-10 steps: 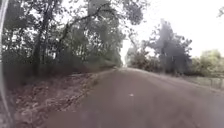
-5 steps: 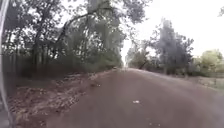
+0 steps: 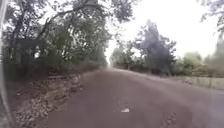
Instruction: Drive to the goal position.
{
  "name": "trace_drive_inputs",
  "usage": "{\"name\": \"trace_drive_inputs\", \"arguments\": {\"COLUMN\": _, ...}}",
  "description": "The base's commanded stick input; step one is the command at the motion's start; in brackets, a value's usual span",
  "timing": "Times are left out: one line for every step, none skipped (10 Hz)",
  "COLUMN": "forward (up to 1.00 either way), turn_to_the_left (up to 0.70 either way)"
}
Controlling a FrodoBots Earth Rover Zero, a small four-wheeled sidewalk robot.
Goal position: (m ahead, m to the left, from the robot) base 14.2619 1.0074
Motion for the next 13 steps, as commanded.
{"name": "trace_drive_inputs", "arguments": {"forward": 0.7, "turn_to_the_left": 0.0}}
{"name": "trace_drive_inputs", "arguments": {"forward": 0.7, "turn_to_the_left": 0.0}}
{"name": "trace_drive_inputs", "arguments": {"forward": 0.7, "turn_to_the_left": 0.0}}
{"name": "trace_drive_inputs", "arguments": {"forward": 0.7, "turn_to_the_left": 0.0}}
{"name": "trace_drive_inputs", "arguments": {"forward": 0.7, "turn_to_the_left": 0.0}}
{"name": "trace_drive_inputs", "arguments": {"forward": 0.7, "turn_to_the_left": 0.0}}
{"name": "trace_drive_inputs", "arguments": {"forward": 0.7, "turn_to_the_left": 0.0}}
{"name": "trace_drive_inputs", "arguments": {"forward": 0.7, "turn_to_the_left": 0.0}}
{"name": "trace_drive_inputs", "arguments": {"forward": 0.7, "turn_to_the_left": 0.0}}
{"name": "trace_drive_inputs", "arguments": {"forward": 0.7, "turn_to_the_left": 0.0}}
{"name": "trace_drive_inputs", "arguments": {"forward": 0.7, "turn_to_the_left": 0.0}}
{"name": "trace_drive_inputs", "arguments": {"forward": 0.7, "turn_to_the_left": 0.0}}
{"name": "trace_drive_inputs", "arguments": {"forward": 0.7, "turn_to_the_left": 0.0}}
